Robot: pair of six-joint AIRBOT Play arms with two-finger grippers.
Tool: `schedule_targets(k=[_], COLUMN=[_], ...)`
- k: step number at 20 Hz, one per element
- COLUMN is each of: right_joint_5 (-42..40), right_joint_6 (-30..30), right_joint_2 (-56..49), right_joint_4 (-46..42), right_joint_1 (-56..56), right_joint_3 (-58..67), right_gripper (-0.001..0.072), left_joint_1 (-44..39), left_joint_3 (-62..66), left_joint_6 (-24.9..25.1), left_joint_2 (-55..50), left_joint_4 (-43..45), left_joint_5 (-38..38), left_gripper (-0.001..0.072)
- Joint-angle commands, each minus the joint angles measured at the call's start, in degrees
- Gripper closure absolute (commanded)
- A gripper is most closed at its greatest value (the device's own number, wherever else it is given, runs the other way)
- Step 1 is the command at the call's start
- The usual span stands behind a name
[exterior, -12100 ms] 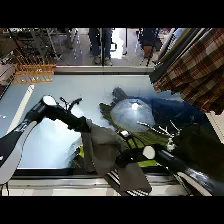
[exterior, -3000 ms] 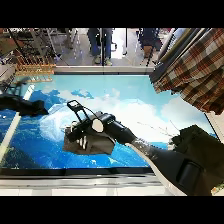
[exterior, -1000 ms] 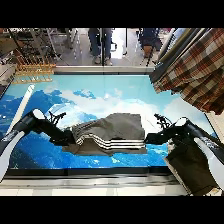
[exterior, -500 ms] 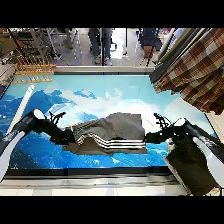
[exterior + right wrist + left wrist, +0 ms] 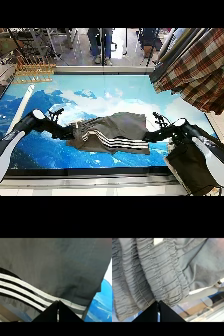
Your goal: Fold the clothes and pants, and hang the long-sleeved shirts on hangers.
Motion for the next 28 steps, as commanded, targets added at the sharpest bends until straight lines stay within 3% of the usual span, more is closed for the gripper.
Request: schedule_targets(k=[1, 6, 7, 8, 9, 10, 18, 28], right_joint_5=[0.63, 2.64, 3.89, 5.05, 6.38, 7.61, 9.40, 9.55], right_joint_6=[0.00, 0.81, 1.16, 1.22, 1.57, 2.14, 3.72, 3.67], right_joint_2=[-0.04, -0.02, 0.00, 0.07, 0.09, 0.09, 0.09, 0.09], right_joint_4=[-0.50, -3.06, -3.23, -3.52, -3.50, -3.50, -3.58, -3.61], right_joint_1=[0.00, -0.02, -0.07, -0.22, -0.66, -1.38, -2.86, -2.86], right_joint_3=[0.07, 0.11, 0.11, 0.11, 0.11, 0.11, 0.09, 0.09], right_gripper=[0.0699, 0.0679, 0.0528, 0.0389, 0.0350, 0.0350, 0.0350, 0.0350], left_joint_1=[1.44, 5.18, 5.22, 5.22, 5.22, 5.22, 5.14, 2.73], left_joint_3=[0.52, 3.43, 3.34, 2.97, 1.92, 0.57, -8.92, -8.90], left_joint_6=[1.25, 0.55, -2.64, -4.20, -4.24, -5.27, -5.42, -5.40], left_joint_2=[-0.28, -0.17, -0.15, 0.02, 0.81, 1.88, 4.92, 3.61], left_joint_4=[1.29, 1.22, 2.34, 2.84, 2.62, 2.58, -9.01, -5.90], left_joint_5=[0.22, -10.14, -13.16, -14.84, -14.16, -12.96, 5.11, 3.08], left_gripper=[0.0699, 0.0684, 0.0678, 0.0591, 0.0379, 0.0273, 0.0267, 0.0267])
